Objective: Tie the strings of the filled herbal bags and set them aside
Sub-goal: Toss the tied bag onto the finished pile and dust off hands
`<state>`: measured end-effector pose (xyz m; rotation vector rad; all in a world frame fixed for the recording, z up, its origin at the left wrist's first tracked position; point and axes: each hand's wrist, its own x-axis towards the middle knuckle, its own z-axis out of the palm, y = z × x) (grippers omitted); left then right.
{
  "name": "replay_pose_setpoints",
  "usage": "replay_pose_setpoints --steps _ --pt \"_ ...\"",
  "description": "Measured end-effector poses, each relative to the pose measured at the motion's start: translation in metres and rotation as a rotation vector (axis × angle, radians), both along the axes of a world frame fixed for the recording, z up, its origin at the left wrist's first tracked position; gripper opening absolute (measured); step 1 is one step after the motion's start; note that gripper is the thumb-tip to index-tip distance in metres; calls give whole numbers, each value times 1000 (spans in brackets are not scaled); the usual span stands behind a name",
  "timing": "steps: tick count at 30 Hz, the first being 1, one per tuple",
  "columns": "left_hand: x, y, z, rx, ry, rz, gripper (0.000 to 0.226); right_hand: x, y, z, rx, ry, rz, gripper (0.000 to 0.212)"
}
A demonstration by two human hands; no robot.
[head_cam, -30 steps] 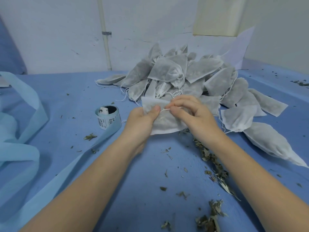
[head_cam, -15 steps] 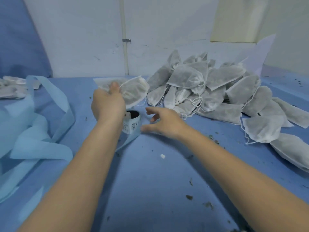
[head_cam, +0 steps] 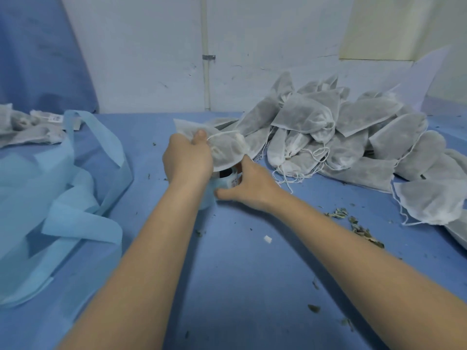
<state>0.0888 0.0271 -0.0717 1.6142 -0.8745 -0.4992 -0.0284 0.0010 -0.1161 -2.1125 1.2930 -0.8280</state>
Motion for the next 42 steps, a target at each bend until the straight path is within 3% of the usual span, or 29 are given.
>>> replay_pose_setpoints --steps 6,9,13,18,23,28,42 --pt "-4 -3 -7 49 -60 -10 36 4 11 -2 100 -126 -20 81" --pt "-1 -3 -7 57 -56 4 37 -8 17 -1 149 -149 -20 64" --pt "-1 -2 -5 59 -23 2 38 -14 21 0 61 -159 -52 40" --pt "-5 3 -4 48 -42 22 38 -5 22 -5 -50 -208 -162 35" --pt "-12 4 -4 49 -71 30 38 -7 21 -9 -27 -312 -229 34" --pt "-13 5 -4 63 -106 38 38 -8 21 -7 -6 -307 -254 15" --pt "-9 3 -2 62 -22 54 38 -6 31 -2 -65 -86 -245 19"
